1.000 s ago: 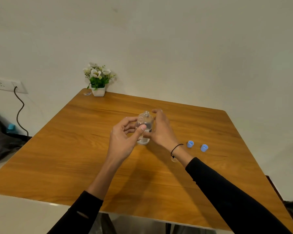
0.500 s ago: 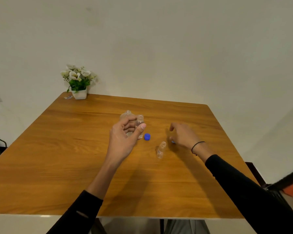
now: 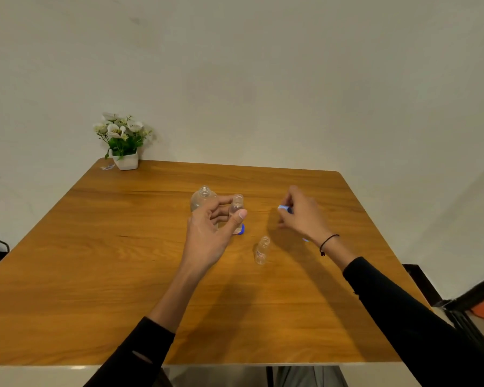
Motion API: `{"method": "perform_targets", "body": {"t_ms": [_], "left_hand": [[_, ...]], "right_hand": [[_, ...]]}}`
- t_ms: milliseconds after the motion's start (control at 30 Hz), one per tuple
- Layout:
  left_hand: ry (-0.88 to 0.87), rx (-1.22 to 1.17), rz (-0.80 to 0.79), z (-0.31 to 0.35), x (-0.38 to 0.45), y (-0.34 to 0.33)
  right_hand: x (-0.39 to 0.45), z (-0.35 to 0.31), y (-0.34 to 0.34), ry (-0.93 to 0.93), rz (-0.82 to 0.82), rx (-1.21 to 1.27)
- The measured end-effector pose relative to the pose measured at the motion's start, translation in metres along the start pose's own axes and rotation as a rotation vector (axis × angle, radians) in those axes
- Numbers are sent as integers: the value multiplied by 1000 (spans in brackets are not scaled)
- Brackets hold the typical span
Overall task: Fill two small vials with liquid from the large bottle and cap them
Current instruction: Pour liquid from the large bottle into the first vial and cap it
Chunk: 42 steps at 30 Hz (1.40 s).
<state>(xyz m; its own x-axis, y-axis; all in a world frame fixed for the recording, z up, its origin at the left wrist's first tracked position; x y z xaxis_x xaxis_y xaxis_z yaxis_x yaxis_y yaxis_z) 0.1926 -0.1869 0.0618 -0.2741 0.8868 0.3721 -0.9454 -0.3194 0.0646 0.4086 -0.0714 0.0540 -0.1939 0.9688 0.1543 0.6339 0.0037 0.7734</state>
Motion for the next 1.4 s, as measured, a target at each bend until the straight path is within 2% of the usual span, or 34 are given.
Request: {"method": "perform_targets", "body": {"t_ms": [200,367,667,933,1033,1100,1233,1300,1400], "left_hand": [[-29,0,-1,0,6,-7],[-42,7,-21,3,8,-10],[-79,19,-75,10,6,-16],[-81,51,-89,5,0,-21],[-86,55,-95,4,-1,-23],[-79,54,-93,3,-2,-23],[-98,67,-82,3,-2,-21],[-96,52,-81,3,-1,-20],[-88,34,-82,3,-2,-19]], "right_hand": [[-21,-57,30,123,61,536],[-36,-91,47,241,149,619],[-42,-115,39,368,9,395],[-45,-131,32,490,-94,-70],[-45,-136,31,487,-127,-133],[-46,-139,32,494,-115,-193],[-44,-136,36,442,33,-507],[-48,-133,38,451,4,-488],[-57,-134,33,526,-182,-322]]}}
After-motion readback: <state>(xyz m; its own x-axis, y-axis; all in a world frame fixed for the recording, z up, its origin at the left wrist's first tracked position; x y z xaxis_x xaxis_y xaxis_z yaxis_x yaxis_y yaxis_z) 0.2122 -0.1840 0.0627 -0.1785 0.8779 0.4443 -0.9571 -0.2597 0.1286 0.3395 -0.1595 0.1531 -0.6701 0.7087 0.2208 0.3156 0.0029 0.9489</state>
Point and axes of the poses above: each hand's wrist, its own x-axis towards the middle knuckle, its own y-axis out of the back of the hand, z = x × y, the point moved 9 cm from there along x, towards the middle knuckle, and after that the axes turned 4 degrees about -y, right-handed, at the moved point
